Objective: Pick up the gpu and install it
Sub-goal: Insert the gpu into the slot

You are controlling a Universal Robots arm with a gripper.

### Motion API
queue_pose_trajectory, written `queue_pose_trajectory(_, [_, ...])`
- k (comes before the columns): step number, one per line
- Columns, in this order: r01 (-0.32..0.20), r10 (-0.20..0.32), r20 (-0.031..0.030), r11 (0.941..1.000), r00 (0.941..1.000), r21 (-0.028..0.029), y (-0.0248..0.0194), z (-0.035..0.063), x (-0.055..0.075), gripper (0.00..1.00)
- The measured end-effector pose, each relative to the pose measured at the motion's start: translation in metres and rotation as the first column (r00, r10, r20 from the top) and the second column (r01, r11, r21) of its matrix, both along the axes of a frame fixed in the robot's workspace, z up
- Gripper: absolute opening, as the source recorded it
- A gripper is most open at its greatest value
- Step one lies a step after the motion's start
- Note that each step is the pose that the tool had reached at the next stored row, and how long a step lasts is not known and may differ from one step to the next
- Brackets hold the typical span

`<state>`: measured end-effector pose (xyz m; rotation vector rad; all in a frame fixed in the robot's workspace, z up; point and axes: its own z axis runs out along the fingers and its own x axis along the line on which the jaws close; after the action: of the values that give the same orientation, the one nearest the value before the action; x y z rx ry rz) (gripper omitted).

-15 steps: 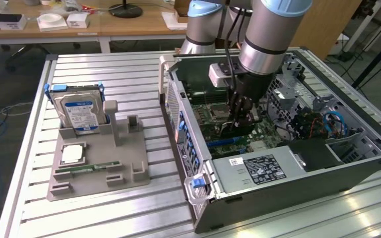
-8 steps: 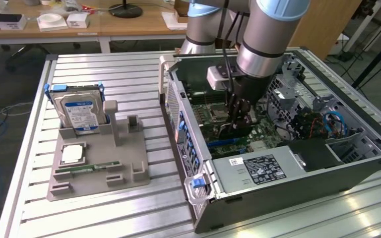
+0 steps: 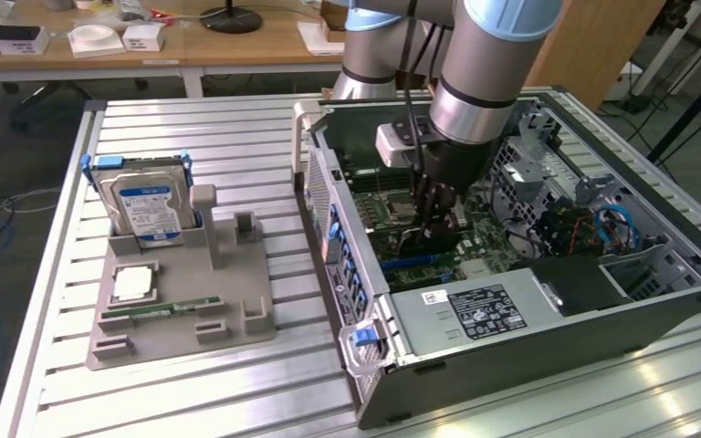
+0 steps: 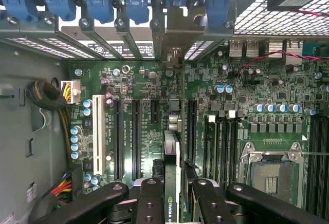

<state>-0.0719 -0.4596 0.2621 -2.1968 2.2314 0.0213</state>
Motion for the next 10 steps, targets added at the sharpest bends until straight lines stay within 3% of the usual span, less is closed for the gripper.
queue_pose_trajectory(10, [0.000,0.000,-0.0003,1.0000,1.0000,-0.0004,0.0007,-0.0058,-0.0019,0.26])
